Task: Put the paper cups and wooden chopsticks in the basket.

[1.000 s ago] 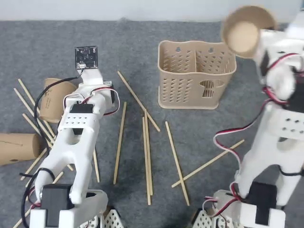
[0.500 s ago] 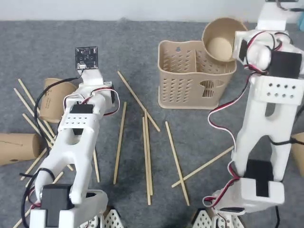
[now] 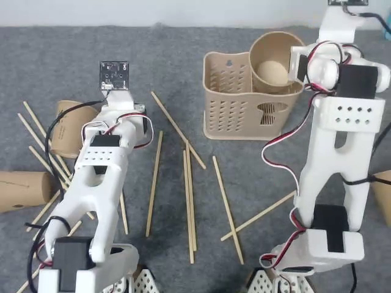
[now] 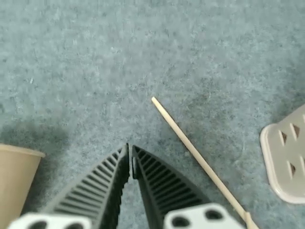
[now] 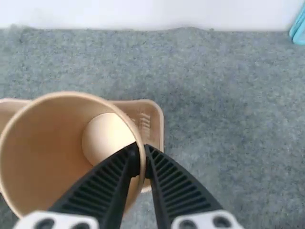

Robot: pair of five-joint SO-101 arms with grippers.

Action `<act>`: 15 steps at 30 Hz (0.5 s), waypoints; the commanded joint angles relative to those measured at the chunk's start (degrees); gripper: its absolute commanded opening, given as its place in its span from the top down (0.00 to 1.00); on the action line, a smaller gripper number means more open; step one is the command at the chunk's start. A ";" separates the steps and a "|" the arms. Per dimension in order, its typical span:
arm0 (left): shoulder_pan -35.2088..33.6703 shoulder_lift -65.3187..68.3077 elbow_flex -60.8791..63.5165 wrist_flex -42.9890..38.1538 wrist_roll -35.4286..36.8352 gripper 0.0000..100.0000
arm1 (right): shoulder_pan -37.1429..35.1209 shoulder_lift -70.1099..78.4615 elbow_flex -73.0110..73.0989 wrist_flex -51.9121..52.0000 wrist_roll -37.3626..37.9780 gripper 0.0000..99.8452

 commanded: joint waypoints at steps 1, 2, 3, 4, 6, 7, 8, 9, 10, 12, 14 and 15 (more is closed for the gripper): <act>0.53 -0.26 -0.13 -1.32 -0.70 0.99 | -0.13 -0.57 -2.81 0.84 -0.62 0.99; 0.53 -0.26 -0.13 -1.32 -0.70 0.99 | -0.04 -0.57 -2.81 1.36 -0.53 0.99; 0.53 -0.26 -0.13 -1.32 -0.70 0.99 | -0.04 -0.57 -2.81 1.71 -0.44 0.99; 0.53 -0.26 -0.13 -1.32 -0.70 0.99 | -0.13 -0.48 -2.73 1.89 -0.35 0.99; 0.53 -0.26 -0.13 -1.32 -0.70 0.99 | -0.22 -0.31 -2.64 1.89 -0.53 0.99; 0.53 -0.26 -0.04 -1.32 -0.70 0.99 | -0.22 0.31 -2.64 1.63 -0.53 0.99; 0.53 -0.26 -0.04 -1.32 -0.70 0.99 | -0.13 1.01 -2.73 1.54 -0.53 0.99; 0.53 -0.26 -0.04 -1.32 -0.70 0.99 | -0.13 1.80 -2.99 1.63 -0.53 0.98; 0.53 -0.26 -0.04 -1.32 -0.70 0.99 | -0.22 2.51 -2.99 1.80 -0.26 0.97; 0.53 -0.26 -0.04 -1.32 -0.70 0.99 | -0.13 3.38 -2.99 2.15 -0.09 0.90; 0.53 -0.26 -0.04 -1.32 -0.70 0.99 | 0.04 3.47 -3.16 2.68 0.00 0.83; 0.53 -0.26 -0.04 -1.32 -0.70 0.99 | 0.04 3.21 -3.87 3.21 0.70 0.80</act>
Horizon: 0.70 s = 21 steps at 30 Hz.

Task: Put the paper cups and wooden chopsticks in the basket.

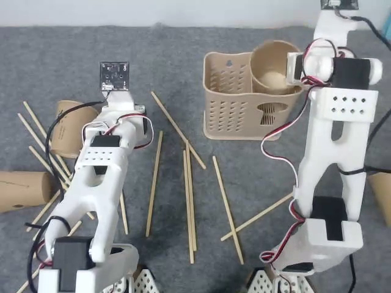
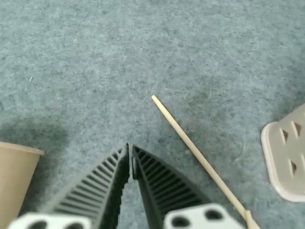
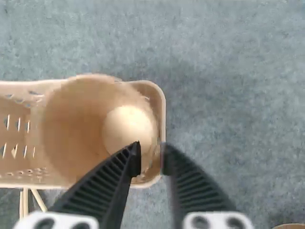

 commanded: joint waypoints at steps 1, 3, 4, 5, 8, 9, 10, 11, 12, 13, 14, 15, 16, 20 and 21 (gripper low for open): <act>0.53 -0.26 -0.31 -1.32 -0.62 0.99 | -0.04 -1.36 -5.01 2.15 1.85 0.79; 0.53 -0.26 -0.31 -1.32 -0.62 0.99 | 0.57 -2.33 -7.82 4.53 2.90 0.79; 0.53 -0.18 -0.31 -1.32 -0.62 0.99 | 1.63 -3.12 -9.41 5.93 2.90 0.79; 0.53 -0.18 -0.31 -1.32 -0.62 0.99 | 2.68 -3.91 -11.08 7.69 2.90 0.79; 0.53 -0.18 -0.22 -1.32 -0.62 0.99 | 8.57 -5.93 -14.15 12.70 3.25 0.79; 0.53 -0.18 -0.22 -1.23 -0.62 0.99 | 11.38 -6.37 -13.27 12.88 3.25 0.79; 0.53 -0.18 -0.22 -1.23 -0.62 0.99 | 14.55 -6.55 -11.43 12.53 3.52 0.79; 0.44 -0.18 -0.22 -1.23 -0.62 0.99 | 17.45 -6.37 -9.32 12.44 4.66 0.79; 0.44 -0.18 -0.22 -1.23 -0.62 0.99 | 19.47 -5.67 -7.12 12.09 6.42 0.79; 0.44 -0.18 -0.22 -1.23 -0.62 0.99 | 21.14 -4.53 -4.31 11.56 8.44 0.79; 0.44 -0.18 -0.22 -1.23 -0.62 0.99 | 22.90 -3.30 -1.85 11.12 10.64 0.79; 0.53 -0.18 -0.22 -1.23 -0.62 0.99 | 24.84 -1.89 0.18 10.68 12.57 0.79; 0.53 -0.18 -0.22 -1.23 -0.62 0.99 | 26.68 -0.31 1.67 10.07 13.98 0.79; 0.53 -0.18 -0.22 -1.23 -0.62 0.99 | 33.19 6.90 3.08 5.49 16.35 0.87; 0.53 -0.18 -0.22 -1.23 -0.62 0.99 | 34.24 8.66 3.08 4.18 16.62 0.90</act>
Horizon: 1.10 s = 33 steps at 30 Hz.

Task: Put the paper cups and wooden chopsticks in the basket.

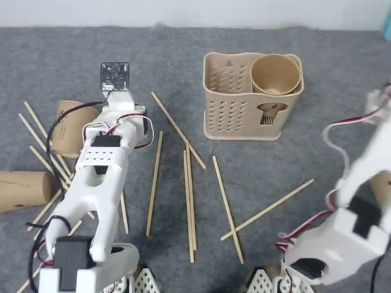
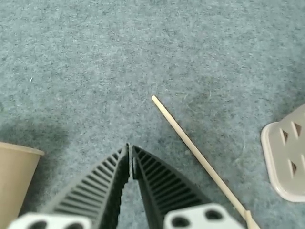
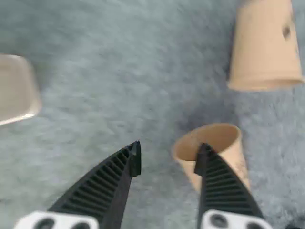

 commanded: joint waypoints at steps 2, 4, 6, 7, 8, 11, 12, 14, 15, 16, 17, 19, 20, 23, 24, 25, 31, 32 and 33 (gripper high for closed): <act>0.53 -0.18 -0.22 -1.14 -0.62 0.99 | 5.14 5.76 0.09 -5.67 3.60 0.98; 0.53 -0.18 -0.22 -1.05 -0.62 0.99 | 6.20 9.80 0.09 -7.16 6.86 0.99; 0.44 -0.26 0.13 -1.14 -0.62 0.99 | 7.60 13.76 0.09 -8.75 9.41 0.97; 0.44 -0.26 0.31 -1.14 -0.62 0.99 | 8.48 15.69 0.00 -10.07 10.37 0.97; 0.44 -0.35 0.40 -1.14 -0.62 0.99 | 9.54 17.63 0.00 -11.65 11.08 0.97; 0.44 -0.35 0.40 -1.23 -0.62 0.99 | 12.70 21.76 -0.09 -15.16 14.07 0.97; 0.53 -0.35 0.40 -1.23 -0.62 0.99 | 13.76 22.29 -0.44 -15.25 15.12 0.97; 0.53 -0.35 0.40 -1.23 -0.62 0.99 | 15.34 22.46 -0.88 -14.37 16.97 0.97; 0.53 -0.35 0.40 -1.23 -0.62 0.99 | 16.13 22.20 -0.97 -13.67 18.11 0.97; 0.53 -0.35 0.40 -1.23 -0.62 0.99 | 16.84 21.76 -0.97 -12.62 19.43 0.97; 0.53 -0.35 0.40 -1.23 -0.62 0.99 | 17.36 21.23 -0.97 -11.38 21.10 0.97; 0.53 -0.35 0.40 -1.23 -0.62 0.99 | 18.59 20.18 -0.97 -8.13 25.05 0.97; 0.53 -0.35 0.40 -1.23 -0.62 0.99 | 19.38 19.65 -0.97 -6.46 26.90 0.97; 0.53 -0.35 0.40 -1.23 -0.62 0.99 | 21.93 17.63 -0.97 -2.15 31.21 0.97; 0.53 -0.35 0.40 -1.23 -0.62 0.99 | 22.90 17.01 -0.97 -0.92 32.44 0.97; 0.53 -0.35 0.40 -1.23 -0.62 0.99 | 23.87 16.57 -0.97 0.48 33.85 0.97; 0.53 -0.35 0.40 -1.23 -0.62 0.99 | 29.32 14.81 0.62 5.14 43.69 0.97; 0.53 -0.35 0.40 -1.23 -0.62 0.99 | 30.20 14.73 0.62 5.14 44.84 0.97; 0.53 -0.35 0.40 -1.23 -0.62 0.99 | 30.90 14.64 0.70 5.14 45.98 0.97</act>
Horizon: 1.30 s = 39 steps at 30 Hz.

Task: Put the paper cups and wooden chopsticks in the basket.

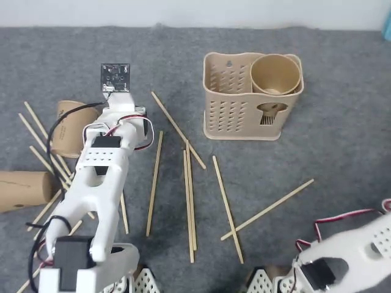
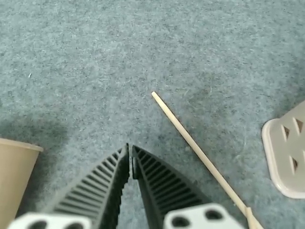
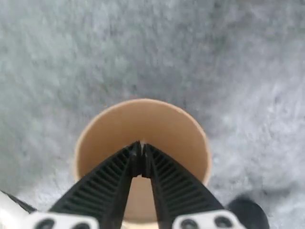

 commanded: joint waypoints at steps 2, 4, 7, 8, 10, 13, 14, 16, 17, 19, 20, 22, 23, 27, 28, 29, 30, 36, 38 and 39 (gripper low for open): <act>0.44 -0.35 -0.22 -1.23 -0.62 0.99 | 4.26 -5.05 -0.09 2.24 5.54 0.97; 0.35 -0.35 -0.22 -1.23 -0.62 0.99 | 5.93 -5.14 -0.09 2.33 6.59 0.97; 0.35 -0.35 -0.22 -1.23 -0.62 0.99 | 8.31 -6.02 -0.09 2.33 9.14 0.97; 0.35 -0.35 -0.22 -1.23 -0.62 0.99 | 9.10 -6.37 -0.09 2.33 9.93 0.97; 0.35 -0.35 -0.22 -1.23 -0.62 0.99 | 10.33 -7.69 0.00 2.33 11.69 0.97; 0.44 -0.35 -0.22 -1.23 -0.62 0.99 | 11.56 -9.27 0.00 2.33 13.63 0.97; 0.44 -0.35 -0.22 -1.23 -0.62 0.99 | 11.91 -9.71 0.18 2.33 13.89 0.97; 0.44 -0.35 -0.22 -1.23 -0.62 0.99 | 12.26 -10.68 1.41 2.33 15.38 0.97; 0.44 -0.35 -0.22 -1.23 -0.62 0.99 | 12.26 -11.38 2.29 2.33 16.44 0.97; 0.44 -0.53 -0.13 -1.23 -0.62 0.99 | 12.26 -13.41 4.48 2.33 19.43 0.97; 0.44 -0.62 -0.04 -1.23 -0.62 0.99 | 12.26 -14.81 5.89 2.33 21.54 0.97; 0.35 -0.62 -0.04 -1.23 -0.62 0.99 | 12.35 -17.98 9.67 2.33 26.64 0.97; 0.35 -0.62 -0.04 -1.23 -0.62 0.99 | 12.62 -19.91 11.96 2.33 28.92 0.97; 0.35 -0.62 -0.04 -1.23 -0.62 0.99 | 13.23 -27.30 18.02 2.07 32.00 0.97; 0.44 -0.62 -0.04 -1.23 -0.62 0.99 | 13.14 -28.62 18.73 2.07 32.00 0.97; 0.44 -0.62 -0.04 -1.23 -0.62 0.99 | 13.05 -29.85 19.08 2.07 32.00 0.96; 0.44 -0.62 -0.04 -1.23 -0.62 0.99 | 13.05 -30.55 19.52 2.07 32.00 0.96; 0.35 -0.62 -0.04 -1.23 -0.62 0.99 | 13.67 -31.60 19.69 1.27 32.00 0.96; 0.35 -0.62 -0.04 -1.23 -0.62 0.99 | 14.64 -31.87 19.78 -0.04 32.00 0.96; 0.44 -0.62 -0.04 -1.23 -0.62 0.99 | 14.90 -31.87 19.78 -0.92 32.00 0.96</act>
